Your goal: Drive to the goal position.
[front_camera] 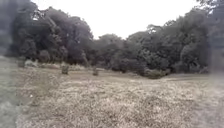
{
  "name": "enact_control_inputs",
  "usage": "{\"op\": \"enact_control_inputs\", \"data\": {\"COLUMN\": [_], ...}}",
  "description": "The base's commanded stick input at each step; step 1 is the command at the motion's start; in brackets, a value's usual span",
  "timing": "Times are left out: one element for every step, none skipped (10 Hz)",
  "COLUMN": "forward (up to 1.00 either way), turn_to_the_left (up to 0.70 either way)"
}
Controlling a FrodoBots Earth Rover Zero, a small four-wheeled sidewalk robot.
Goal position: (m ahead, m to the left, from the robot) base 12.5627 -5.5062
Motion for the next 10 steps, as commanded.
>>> {"op": "enact_control_inputs", "data": {"forward": [0.0,0.0,0.0,0.0,0.0,0.0,0.0,0.45,0.45,0.45], "turn_to_the_left": [0.0,0.0,0.0,0.0,0.0,0.0,0.0,0.0,0.0,0.0]}}
